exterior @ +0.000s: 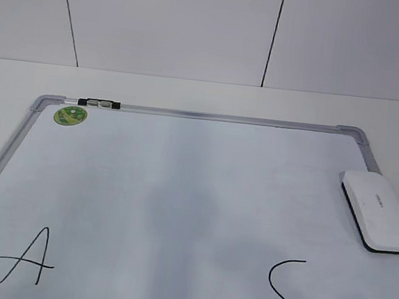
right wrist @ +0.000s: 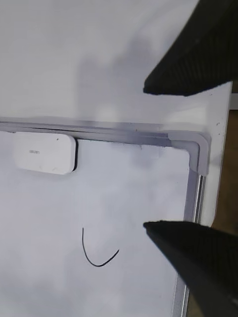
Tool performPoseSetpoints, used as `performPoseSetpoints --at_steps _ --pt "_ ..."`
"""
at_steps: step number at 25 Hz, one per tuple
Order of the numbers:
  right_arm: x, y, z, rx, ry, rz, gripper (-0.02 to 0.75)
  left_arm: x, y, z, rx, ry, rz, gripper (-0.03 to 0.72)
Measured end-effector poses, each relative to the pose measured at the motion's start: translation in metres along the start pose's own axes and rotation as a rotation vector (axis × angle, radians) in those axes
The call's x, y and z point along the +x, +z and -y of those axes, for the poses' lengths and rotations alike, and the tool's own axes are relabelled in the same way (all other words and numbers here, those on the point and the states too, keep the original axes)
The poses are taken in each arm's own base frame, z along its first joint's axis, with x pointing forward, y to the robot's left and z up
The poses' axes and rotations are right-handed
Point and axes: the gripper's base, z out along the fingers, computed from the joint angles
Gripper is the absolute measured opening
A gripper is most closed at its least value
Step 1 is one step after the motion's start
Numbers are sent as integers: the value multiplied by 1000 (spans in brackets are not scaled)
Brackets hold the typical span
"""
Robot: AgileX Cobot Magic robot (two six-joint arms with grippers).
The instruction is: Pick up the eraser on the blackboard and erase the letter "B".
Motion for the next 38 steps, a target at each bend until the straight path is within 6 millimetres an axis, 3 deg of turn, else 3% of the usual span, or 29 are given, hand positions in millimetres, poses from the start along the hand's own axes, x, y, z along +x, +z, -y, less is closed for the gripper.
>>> performPoseSetpoints --at_steps 7,13,38 --pt "4 7 0 6 -18 38 589 43 3 8 -8 10 164 199" --pt "5 13 0 1 -14 55 588 62 -8 12 -22 22 310 199" --pt "7 11 -1 2 -15 79 587 64 -8 8 -104 -18 316 200"
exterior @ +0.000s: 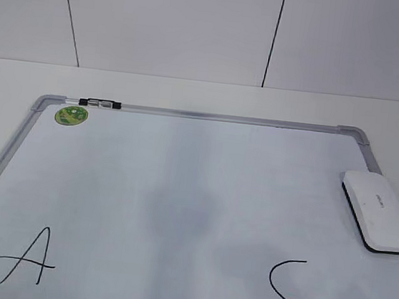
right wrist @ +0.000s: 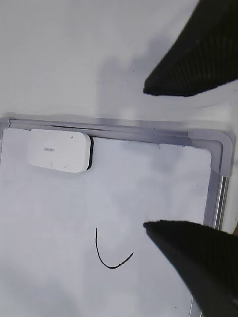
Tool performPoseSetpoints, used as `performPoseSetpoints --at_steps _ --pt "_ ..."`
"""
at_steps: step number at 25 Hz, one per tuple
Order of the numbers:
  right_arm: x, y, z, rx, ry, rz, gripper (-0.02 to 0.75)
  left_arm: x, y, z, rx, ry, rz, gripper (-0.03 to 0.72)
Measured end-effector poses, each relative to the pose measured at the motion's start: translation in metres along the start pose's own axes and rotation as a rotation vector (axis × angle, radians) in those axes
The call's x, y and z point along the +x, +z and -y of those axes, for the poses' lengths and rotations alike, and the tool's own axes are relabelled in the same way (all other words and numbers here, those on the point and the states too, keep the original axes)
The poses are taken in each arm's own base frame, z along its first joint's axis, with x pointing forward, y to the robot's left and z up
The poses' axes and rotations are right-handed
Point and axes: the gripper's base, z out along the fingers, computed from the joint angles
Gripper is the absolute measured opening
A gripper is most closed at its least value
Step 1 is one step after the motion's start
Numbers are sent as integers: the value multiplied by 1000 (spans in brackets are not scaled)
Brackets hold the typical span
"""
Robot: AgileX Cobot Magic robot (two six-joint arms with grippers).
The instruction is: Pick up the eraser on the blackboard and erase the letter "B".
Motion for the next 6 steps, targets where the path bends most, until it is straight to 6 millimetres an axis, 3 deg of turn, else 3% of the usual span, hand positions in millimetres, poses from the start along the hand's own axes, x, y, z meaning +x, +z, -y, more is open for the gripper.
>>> performPoseSetpoints --at_steps 6 --pt "0 0 0 0 0 0 587 -1 0 3 27 -21 5 200"
